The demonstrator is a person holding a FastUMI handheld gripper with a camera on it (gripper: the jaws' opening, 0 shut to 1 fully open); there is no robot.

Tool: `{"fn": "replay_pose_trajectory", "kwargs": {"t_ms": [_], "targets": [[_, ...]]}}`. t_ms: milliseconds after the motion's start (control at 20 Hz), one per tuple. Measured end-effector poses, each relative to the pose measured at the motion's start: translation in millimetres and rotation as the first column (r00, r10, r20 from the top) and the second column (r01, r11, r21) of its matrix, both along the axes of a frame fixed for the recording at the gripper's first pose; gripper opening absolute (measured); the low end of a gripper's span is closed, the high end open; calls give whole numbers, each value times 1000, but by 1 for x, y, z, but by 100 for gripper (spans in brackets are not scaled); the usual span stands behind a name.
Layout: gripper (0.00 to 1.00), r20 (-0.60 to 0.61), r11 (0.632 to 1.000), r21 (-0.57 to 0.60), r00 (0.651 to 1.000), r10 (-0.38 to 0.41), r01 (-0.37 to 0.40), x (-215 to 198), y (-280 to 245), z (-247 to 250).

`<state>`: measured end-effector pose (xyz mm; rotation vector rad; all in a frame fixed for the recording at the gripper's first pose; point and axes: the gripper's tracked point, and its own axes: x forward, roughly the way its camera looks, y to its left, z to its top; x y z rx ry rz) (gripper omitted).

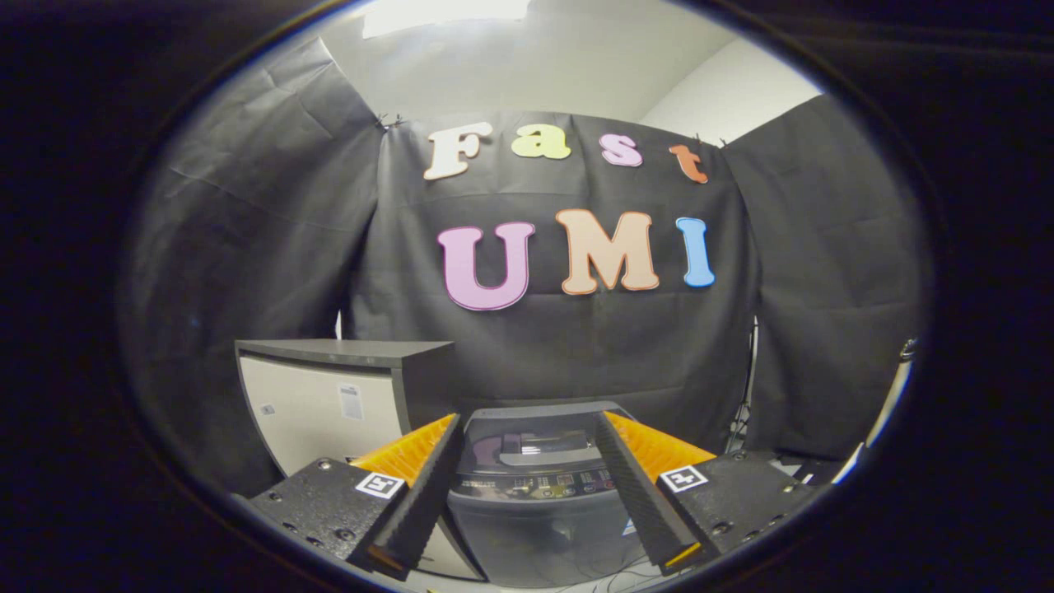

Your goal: Put the clothes into the washing machine and then close the washing machine lid.

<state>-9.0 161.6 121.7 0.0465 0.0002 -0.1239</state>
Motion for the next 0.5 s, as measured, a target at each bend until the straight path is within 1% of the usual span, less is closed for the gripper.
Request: {"fn": "replay_pose_trajectory", "kwargs": {"t_ms": [250,300,350,500], "targets": [[97,-12,1000,18,1000,21,-21,17,-15,-19],[97,-14,1000,19,1000,13,-13,23,-19,-18],[97,-5,1000,13,1000,2,-2,28,-26,-13],[97,76,999,8,997,35,-35,45,-19,14]]}}
